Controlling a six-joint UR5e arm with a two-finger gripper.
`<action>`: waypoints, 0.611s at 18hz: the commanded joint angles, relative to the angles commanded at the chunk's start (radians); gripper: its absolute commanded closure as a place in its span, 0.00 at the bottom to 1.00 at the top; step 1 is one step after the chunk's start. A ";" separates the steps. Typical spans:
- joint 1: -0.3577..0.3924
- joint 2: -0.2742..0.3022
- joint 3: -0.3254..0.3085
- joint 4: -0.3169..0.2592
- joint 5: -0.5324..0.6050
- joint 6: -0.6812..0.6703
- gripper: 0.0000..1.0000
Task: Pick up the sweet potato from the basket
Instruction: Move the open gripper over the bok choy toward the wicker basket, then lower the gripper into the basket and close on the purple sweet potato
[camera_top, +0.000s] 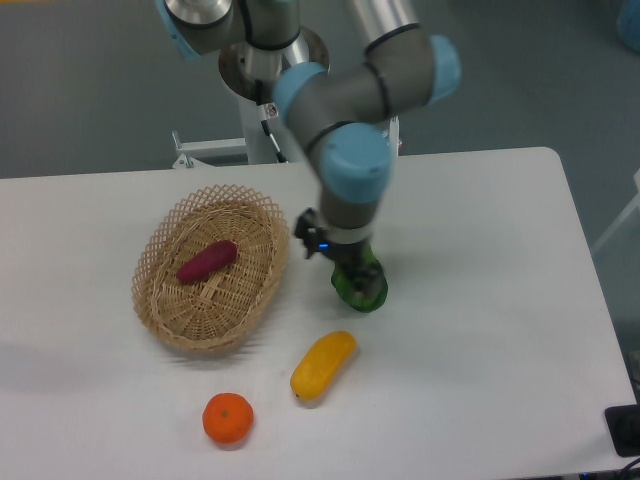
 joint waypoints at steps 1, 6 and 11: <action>-0.020 0.000 -0.002 0.000 0.000 -0.012 0.00; -0.130 -0.005 -0.046 0.003 0.000 -0.101 0.00; -0.193 -0.006 -0.095 0.006 0.002 -0.129 0.00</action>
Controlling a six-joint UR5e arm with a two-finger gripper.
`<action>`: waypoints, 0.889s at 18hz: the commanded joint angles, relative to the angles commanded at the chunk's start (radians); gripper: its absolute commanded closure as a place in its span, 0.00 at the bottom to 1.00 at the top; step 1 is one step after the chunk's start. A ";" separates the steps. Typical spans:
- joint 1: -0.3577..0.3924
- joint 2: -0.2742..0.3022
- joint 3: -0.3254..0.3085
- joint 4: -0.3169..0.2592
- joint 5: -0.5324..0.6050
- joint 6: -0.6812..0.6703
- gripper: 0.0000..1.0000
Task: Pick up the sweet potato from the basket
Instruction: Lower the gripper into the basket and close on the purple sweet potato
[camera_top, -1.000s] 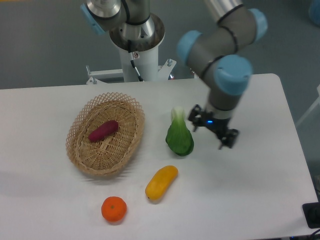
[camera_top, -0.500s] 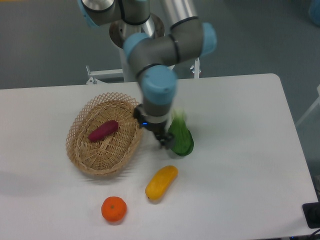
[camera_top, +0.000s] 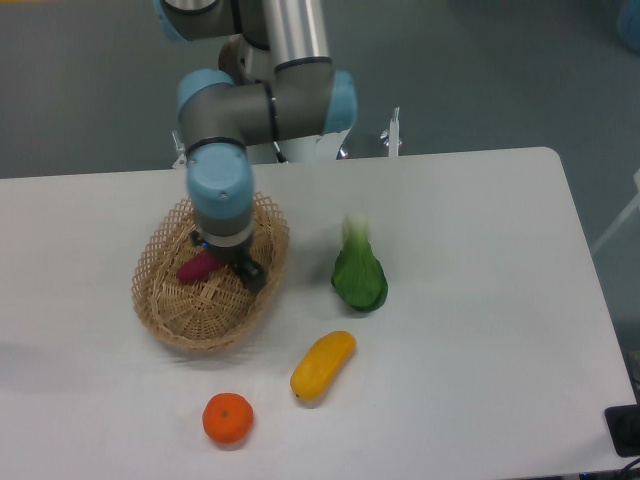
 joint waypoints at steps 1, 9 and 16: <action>-0.012 -0.005 0.000 0.000 -0.002 -0.011 0.00; -0.060 -0.046 -0.037 0.156 0.008 -0.130 0.00; -0.061 -0.035 -0.065 0.201 0.017 -0.190 0.45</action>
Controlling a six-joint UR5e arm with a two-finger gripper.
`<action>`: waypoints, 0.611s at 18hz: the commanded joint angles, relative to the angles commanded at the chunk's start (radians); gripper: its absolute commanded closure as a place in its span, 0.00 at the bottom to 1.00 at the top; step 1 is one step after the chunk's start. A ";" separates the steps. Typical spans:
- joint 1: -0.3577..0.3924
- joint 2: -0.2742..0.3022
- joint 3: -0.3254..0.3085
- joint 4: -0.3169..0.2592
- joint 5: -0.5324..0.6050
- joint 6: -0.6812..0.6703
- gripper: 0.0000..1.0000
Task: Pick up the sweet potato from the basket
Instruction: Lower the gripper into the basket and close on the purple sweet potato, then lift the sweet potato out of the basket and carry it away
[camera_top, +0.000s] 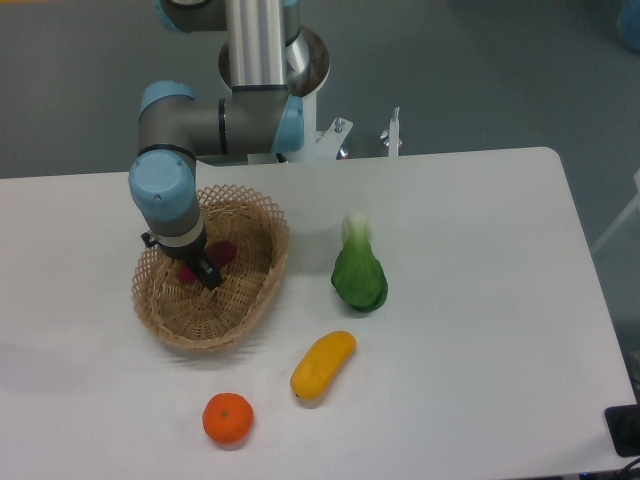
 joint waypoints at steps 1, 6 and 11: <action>0.000 0.006 -0.002 0.000 0.020 -0.005 0.60; 0.006 0.021 0.005 0.000 0.035 -0.006 0.83; 0.032 0.054 0.021 -0.011 0.040 -0.005 0.82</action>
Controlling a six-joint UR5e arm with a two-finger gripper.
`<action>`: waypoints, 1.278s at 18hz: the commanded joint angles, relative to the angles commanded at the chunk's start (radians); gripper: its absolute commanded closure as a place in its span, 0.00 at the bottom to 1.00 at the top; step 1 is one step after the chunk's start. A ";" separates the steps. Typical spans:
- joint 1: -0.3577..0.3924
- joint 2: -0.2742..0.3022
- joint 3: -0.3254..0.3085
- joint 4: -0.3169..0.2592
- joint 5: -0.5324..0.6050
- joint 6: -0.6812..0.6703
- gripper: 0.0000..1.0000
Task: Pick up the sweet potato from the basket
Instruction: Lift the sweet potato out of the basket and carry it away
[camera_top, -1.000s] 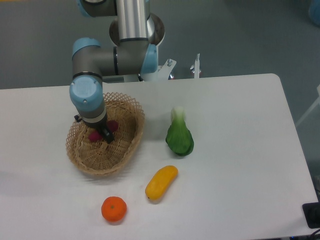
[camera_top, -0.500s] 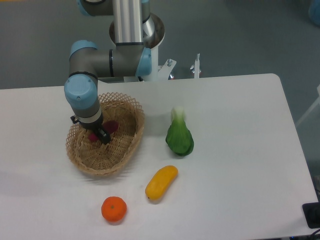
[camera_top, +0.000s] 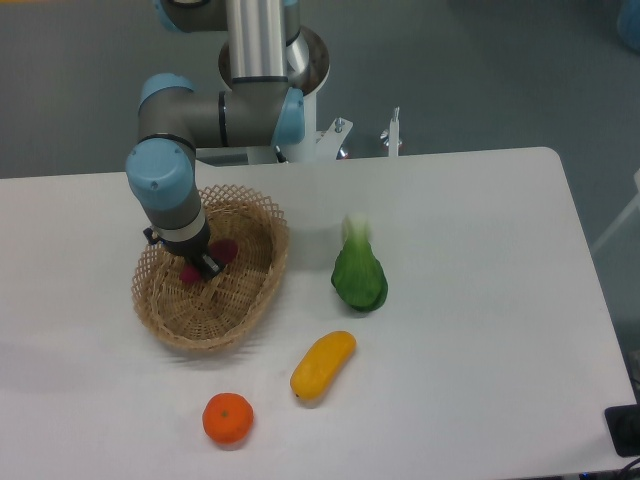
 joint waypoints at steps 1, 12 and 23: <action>0.017 0.012 0.000 0.002 -0.002 0.002 0.82; 0.251 0.054 0.123 -0.012 -0.012 0.015 0.82; 0.525 0.025 0.259 -0.124 -0.011 0.236 0.82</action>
